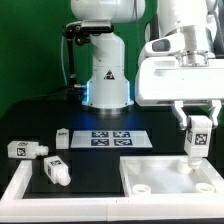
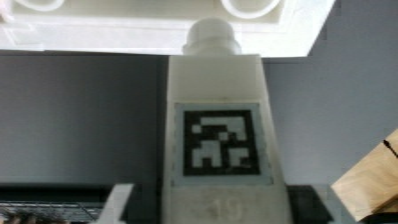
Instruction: Assemble one leg
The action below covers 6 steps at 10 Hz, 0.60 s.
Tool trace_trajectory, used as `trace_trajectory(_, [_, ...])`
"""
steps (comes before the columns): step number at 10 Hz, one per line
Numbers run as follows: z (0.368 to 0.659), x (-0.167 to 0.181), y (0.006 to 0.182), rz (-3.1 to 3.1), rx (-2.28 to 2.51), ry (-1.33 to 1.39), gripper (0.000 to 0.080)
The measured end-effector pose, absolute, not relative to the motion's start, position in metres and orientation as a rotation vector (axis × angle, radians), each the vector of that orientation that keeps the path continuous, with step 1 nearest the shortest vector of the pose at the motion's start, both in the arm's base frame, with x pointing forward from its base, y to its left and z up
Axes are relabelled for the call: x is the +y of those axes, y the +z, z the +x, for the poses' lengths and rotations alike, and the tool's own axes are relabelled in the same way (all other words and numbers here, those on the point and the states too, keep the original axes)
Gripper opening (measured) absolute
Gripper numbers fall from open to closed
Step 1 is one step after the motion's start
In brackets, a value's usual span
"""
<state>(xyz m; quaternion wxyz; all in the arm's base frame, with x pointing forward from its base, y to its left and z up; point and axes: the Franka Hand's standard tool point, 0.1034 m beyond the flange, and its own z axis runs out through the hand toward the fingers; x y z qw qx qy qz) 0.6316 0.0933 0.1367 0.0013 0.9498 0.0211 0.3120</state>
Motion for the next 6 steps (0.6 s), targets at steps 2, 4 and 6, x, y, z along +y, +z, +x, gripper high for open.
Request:
trace_trajectory(2, [0.633,0.106,0.121,2.978,0.091,0.999,0.0286])
trace_trajectory(4, [0.635,0.104,0.115,2.972,0.091,1.001,0.0286])
trace_trajectory(6, [0.639,0.107,0.108,2.972,0.100,0.996,0.0286])
